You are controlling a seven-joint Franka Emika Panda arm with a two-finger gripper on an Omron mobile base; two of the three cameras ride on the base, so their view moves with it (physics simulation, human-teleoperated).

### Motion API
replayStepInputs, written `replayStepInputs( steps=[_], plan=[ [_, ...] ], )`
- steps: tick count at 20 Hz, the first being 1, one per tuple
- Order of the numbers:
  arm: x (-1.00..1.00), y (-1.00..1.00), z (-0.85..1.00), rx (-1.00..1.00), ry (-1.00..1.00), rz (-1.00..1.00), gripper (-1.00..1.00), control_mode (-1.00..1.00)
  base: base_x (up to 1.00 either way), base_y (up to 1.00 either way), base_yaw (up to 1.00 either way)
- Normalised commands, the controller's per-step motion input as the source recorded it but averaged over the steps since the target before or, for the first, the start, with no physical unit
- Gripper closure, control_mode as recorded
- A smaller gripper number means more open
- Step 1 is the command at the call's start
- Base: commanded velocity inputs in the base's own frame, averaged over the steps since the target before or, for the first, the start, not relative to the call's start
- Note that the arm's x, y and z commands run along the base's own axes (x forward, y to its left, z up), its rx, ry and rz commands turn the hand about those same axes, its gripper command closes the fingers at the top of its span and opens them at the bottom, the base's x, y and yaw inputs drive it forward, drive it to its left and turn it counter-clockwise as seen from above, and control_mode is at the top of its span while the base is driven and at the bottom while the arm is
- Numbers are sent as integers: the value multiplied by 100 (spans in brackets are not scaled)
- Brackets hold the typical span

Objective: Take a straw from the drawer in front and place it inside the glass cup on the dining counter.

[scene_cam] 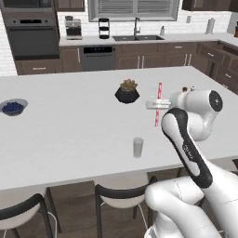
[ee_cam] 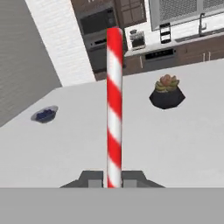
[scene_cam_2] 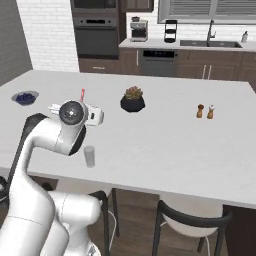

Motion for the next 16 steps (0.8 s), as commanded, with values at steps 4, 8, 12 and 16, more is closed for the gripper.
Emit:
replayStepInputs(
  steps=[4, 8, 12, 16],
  plan=[
    [32, -39, 1, 1, -32, 66, 100, -100, 0, 0, 0],
    [43, -4, 0, 3, -16, 67, 100, -100, 0, 0, 0],
    [5, 0, 0, 0, -3, 52, 100, -100, 0, 0, 0],
    [0, 0, -1, 0, 0, 38, 100, -100, 0, 0, 0]
  ],
)
